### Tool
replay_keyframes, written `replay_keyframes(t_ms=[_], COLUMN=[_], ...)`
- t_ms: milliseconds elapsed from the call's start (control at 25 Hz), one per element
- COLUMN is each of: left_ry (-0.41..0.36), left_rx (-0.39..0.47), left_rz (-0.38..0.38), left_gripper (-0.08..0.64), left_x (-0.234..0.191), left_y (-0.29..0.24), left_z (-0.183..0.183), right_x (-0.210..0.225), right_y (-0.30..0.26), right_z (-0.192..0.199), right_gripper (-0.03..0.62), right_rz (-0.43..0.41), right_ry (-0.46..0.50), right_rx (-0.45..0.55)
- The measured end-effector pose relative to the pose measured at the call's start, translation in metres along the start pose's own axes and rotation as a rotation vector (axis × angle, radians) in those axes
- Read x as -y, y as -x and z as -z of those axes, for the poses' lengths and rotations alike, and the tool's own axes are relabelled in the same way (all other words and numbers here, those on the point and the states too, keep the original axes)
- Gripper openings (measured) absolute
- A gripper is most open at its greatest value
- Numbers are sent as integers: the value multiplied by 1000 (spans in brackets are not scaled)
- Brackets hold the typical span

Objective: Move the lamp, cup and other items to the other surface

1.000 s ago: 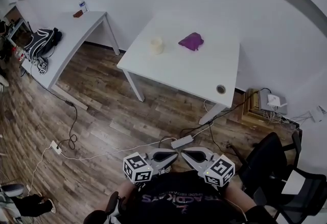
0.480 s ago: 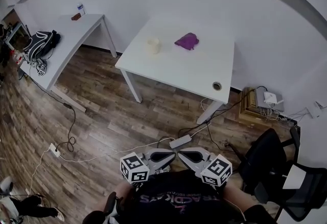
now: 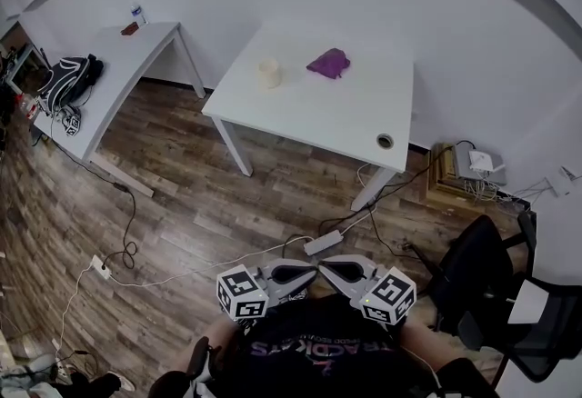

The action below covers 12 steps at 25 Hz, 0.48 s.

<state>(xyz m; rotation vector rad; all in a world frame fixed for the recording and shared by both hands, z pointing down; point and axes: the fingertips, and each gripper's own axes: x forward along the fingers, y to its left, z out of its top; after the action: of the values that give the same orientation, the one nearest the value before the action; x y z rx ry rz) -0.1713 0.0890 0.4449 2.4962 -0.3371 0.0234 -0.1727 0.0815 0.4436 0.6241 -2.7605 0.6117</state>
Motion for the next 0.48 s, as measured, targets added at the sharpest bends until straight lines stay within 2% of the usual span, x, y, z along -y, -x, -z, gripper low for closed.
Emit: replay_keyframes(t_ms=[480], left_ry=[5], left_rx=[0], left_rz=[-30], left_gripper=[-2], left_x=[-5], left_y=[10], left_z=[2], right_x=[-5], right_y=[-8], right_z=[2], right_gripper=[5], right_rz=[-15], right_ry=[11], right_rx=[-9])
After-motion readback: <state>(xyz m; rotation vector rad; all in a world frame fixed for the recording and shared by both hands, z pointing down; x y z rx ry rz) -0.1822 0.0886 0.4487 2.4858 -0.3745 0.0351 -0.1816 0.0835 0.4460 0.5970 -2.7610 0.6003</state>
